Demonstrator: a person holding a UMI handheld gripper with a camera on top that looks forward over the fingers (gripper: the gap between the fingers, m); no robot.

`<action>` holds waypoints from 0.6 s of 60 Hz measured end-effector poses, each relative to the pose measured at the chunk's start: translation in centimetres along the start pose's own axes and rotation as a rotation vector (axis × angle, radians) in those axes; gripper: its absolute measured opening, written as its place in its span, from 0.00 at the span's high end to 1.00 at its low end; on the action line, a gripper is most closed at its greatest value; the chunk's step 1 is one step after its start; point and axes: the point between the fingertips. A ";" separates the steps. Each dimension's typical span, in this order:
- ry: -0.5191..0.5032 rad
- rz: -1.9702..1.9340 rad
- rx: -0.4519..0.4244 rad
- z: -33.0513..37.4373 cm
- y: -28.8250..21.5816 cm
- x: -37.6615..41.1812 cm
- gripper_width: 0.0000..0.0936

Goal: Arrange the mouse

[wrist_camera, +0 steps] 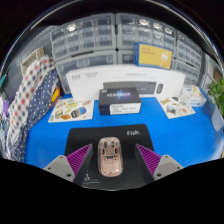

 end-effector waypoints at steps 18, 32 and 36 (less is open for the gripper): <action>-0.002 -0.038 -0.146 11.8 -6.0 -3.4 0.07; -0.015 0.019 -0.209 21.1 -6.1 -9.0 0.08; -0.024 0.042 -0.216 23.2 -5.3 -10.6 0.09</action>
Point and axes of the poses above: the point between the fingertips, and its own axes, seen from behind it with the camera up: x to the left, y down, z backward, against the way the camera looks, and after that the axes turned 9 degrees about -z, right-handed
